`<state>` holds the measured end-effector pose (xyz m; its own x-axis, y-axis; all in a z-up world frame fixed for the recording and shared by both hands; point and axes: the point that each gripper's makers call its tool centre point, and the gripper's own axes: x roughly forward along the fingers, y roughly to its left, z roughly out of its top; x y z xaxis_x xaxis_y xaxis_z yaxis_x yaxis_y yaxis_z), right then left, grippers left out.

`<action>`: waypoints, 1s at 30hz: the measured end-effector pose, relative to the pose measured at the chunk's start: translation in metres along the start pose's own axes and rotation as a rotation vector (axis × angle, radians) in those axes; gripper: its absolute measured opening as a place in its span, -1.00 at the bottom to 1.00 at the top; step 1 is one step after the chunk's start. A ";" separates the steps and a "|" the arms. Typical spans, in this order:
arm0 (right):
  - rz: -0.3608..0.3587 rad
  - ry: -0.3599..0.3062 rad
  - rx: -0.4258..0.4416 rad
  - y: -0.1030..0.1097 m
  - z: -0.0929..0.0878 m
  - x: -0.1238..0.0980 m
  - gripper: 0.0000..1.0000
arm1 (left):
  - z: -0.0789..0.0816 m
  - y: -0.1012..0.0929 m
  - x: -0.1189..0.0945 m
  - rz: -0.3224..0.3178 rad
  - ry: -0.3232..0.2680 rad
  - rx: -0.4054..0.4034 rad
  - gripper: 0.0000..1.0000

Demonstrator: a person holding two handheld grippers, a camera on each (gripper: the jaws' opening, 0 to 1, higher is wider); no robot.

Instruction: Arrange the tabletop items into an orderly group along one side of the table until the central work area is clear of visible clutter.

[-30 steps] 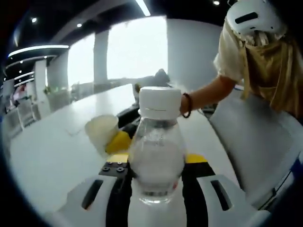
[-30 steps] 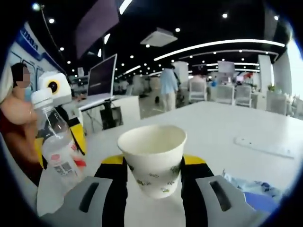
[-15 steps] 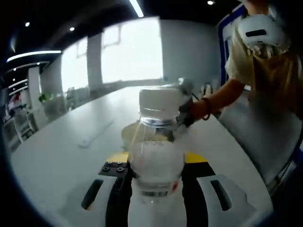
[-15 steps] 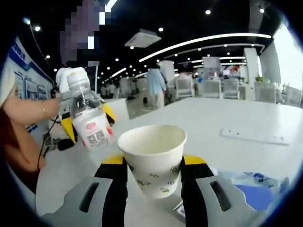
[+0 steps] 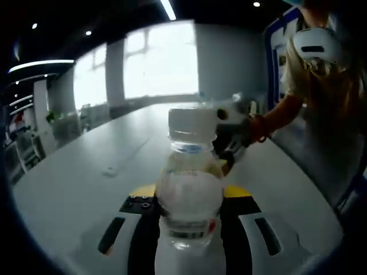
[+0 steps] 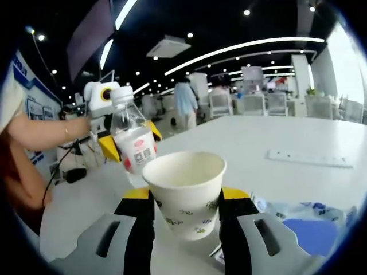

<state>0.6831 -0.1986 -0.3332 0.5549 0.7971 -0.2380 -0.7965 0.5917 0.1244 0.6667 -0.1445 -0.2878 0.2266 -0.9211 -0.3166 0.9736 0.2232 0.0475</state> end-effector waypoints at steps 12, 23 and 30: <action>-0.011 -0.029 -0.004 -0.002 0.001 0.010 -0.13 | 0.006 0.006 0.003 -0.018 -0.038 0.007 -0.23; -0.018 -0.005 -0.009 -0.006 -0.010 0.015 -0.13 | 0.003 -0.001 0.015 -0.067 -0.044 0.014 -0.23; -0.016 0.026 -0.028 -0.008 -0.017 0.013 -0.13 | 0.001 0.001 0.014 -0.077 -0.038 0.040 -0.24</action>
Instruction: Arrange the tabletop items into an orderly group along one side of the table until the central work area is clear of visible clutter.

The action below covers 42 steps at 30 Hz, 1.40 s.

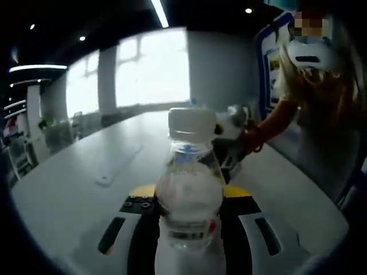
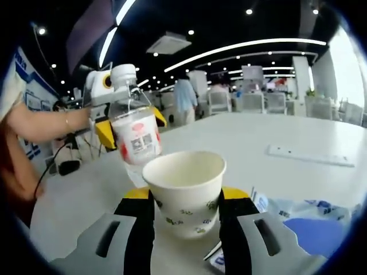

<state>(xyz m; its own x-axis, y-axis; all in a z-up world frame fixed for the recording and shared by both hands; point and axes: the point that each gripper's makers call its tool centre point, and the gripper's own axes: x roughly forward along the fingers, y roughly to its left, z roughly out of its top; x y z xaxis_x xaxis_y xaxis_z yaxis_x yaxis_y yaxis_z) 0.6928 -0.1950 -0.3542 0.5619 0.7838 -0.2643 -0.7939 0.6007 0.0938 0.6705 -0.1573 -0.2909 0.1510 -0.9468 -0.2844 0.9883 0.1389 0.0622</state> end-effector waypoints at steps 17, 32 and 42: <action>-0.015 0.023 -0.003 -0.003 -0.007 0.002 -0.12 | -0.011 0.002 0.011 -0.018 -0.019 -0.023 -0.23; -0.016 0.007 0.046 -0.001 -0.003 0.002 -0.04 | -0.022 0.030 -0.004 0.009 -0.080 -0.044 -0.19; -0.023 -0.040 0.035 0.000 0.013 -0.003 0.27 | -0.011 0.022 0.001 0.050 -0.113 -0.130 0.05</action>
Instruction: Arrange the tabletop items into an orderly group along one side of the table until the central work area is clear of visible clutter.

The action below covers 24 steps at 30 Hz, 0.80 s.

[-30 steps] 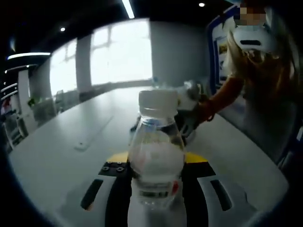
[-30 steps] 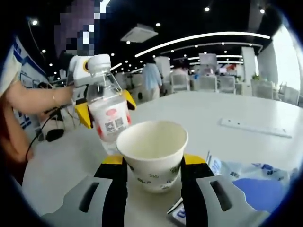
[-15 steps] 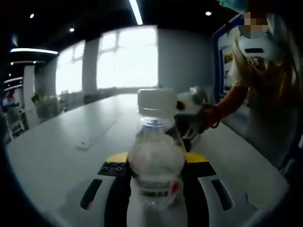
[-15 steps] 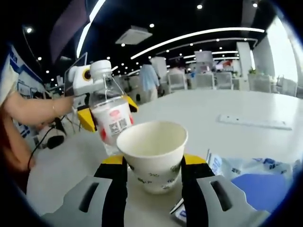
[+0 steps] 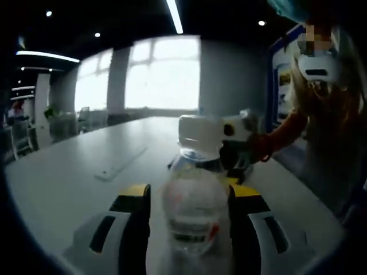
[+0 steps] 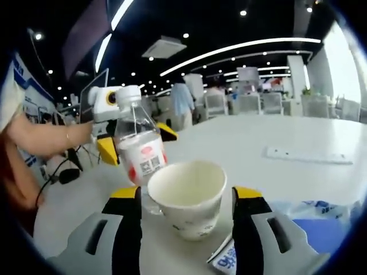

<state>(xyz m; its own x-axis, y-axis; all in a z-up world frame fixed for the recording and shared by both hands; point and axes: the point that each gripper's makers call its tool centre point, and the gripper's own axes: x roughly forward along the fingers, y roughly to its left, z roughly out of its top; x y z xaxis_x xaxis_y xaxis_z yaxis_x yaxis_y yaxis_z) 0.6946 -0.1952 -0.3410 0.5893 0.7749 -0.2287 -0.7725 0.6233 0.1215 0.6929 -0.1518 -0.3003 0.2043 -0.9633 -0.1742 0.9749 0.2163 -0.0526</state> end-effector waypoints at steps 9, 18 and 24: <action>-0.024 -0.052 0.019 -0.004 0.024 -0.009 0.73 | 0.019 -0.002 -0.001 0.081 0.001 -0.028 0.64; 0.008 -0.059 0.030 -0.002 0.046 -0.027 0.99 | 0.026 -0.012 -0.006 0.190 0.030 -0.126 0.99; 0.024 -0.025 -0.001 0.003 0.053 -0.047 0.99 | 0.037 -0.020 -0.014 0.290 0.039 -0.132 0.99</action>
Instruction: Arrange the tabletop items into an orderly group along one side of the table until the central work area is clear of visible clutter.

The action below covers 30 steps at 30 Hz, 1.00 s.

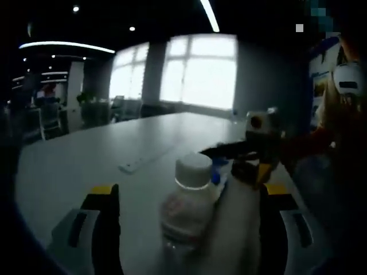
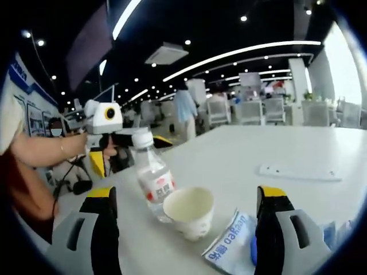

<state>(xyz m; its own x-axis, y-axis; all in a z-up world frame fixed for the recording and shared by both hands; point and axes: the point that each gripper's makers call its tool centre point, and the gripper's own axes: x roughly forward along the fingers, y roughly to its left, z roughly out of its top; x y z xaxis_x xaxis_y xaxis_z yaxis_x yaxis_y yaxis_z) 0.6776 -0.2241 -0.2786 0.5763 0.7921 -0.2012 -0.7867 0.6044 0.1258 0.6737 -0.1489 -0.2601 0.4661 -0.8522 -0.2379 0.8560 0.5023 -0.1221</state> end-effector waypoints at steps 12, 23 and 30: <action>0.003 0.066 -0.024 0.000 0.015 -0.054 0.99 | 0.012 -0.028 -0.023 0.137 0.013 -0.071 0.99; -0.021 0.102 -0.068 0.003 0.022 -0.109 0.99 | 0.015 -0.078 -0.031 0.173 0.056 -0.037 0.99; -0.058 0.117 -0.071 0.003 0.019 -0.148 0.99 | 0.016 -0.111 -0.038 0.175 0.051 -0.034 0.99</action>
<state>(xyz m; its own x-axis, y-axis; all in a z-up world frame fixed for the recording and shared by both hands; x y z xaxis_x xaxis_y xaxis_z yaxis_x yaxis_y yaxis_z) 0.5938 -0.3379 -0.2303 0.5945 0.7383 -0.3185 -0.7691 0.6377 0.0425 0.5649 -0.1749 -0.2223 0.5941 -0.7434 -0.3072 0.7546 0.6474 -0.1073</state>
